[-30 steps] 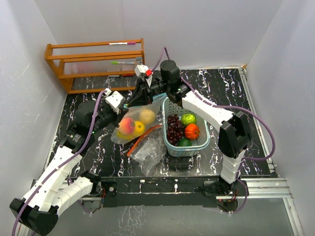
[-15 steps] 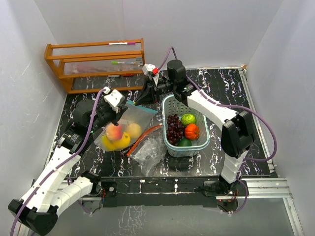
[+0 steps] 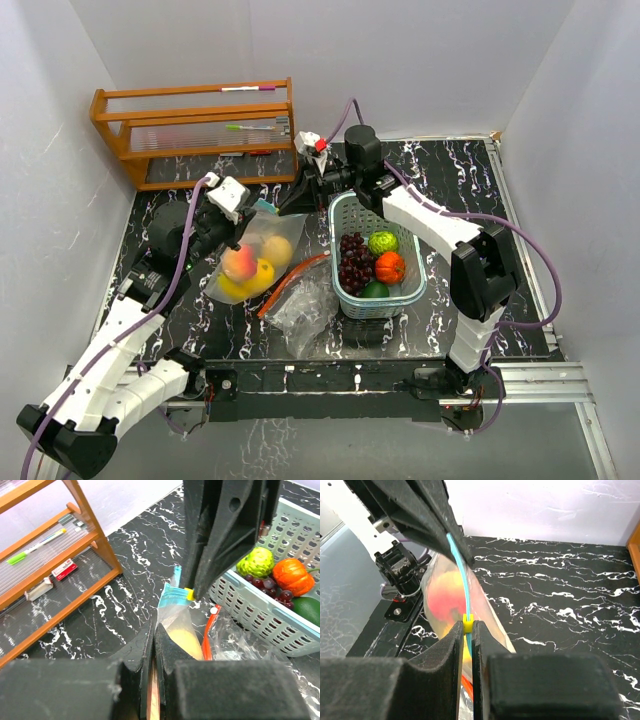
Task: Place the food in the zip-top bag and seal the zipper
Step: Zip the zipper food storage bag at the center of the board, then place the zipper food storage bag at the center of the board, then pick up the zipper food storage bag at the center of the board, then open the zipper of the food storage bag.
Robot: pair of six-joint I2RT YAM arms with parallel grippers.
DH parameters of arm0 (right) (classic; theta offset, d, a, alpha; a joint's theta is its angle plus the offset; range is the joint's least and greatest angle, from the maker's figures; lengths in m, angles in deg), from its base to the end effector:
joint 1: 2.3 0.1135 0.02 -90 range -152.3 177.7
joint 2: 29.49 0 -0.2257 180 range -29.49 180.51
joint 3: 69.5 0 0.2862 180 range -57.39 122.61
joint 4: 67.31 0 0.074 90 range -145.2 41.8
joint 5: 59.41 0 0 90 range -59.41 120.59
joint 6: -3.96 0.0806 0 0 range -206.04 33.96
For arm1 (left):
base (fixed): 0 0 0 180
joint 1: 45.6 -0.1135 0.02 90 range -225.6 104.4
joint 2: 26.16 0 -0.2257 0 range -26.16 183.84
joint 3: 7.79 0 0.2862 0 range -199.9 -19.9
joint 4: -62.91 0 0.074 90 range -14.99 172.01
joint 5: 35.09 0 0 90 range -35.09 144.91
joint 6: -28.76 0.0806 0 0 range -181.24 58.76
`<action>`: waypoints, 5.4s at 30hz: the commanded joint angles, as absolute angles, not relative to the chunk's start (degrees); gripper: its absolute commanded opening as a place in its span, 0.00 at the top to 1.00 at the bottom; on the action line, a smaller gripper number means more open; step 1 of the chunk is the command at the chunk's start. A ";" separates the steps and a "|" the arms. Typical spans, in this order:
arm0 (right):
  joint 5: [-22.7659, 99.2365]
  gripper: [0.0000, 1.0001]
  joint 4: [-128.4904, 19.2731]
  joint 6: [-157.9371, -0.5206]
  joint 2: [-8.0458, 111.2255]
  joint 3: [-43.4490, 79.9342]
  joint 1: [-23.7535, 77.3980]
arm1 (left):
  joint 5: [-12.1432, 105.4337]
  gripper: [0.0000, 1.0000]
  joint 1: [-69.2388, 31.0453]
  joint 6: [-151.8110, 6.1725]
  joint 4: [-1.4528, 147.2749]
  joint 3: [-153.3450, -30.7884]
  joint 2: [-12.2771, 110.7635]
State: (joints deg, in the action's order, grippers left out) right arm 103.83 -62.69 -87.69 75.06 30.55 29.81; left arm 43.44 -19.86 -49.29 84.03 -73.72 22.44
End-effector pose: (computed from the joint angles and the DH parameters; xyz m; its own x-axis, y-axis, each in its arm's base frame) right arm 0.3469 0.3088 0.2941 -0.1067 -0.0768 -0.9913 -0.9575 -0.2606 0.1233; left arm 0.2602 -0.1432 0.3579 0.0669 0.1930 -0.9789 0.6036 0.7734 0.1937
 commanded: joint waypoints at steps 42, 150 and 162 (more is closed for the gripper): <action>91.97 0.92 -51.69 -96.24 71.99 19.44 18.96 | 62.42 1.00 -20.02 -43.50 81.96 -80.90 15.48; 15.08 0.92 -44.38 -69.03 40.92 13.65 64.93 | 32.90 0.28 -17.08 -87.78 86.92 -83.03 18.09; 13.21 0.92 -46.70 -69.44 37.26 12.68 64.93 | 35.17 0.32 -16.99 -90.31 88.58 -80.39 17.89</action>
State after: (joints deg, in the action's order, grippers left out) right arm 14.43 -41.40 -68.42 40.35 12.93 64.92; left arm 35.99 -17.32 -88.57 89.56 -81.30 18.63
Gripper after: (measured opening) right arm 0.080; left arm 0.692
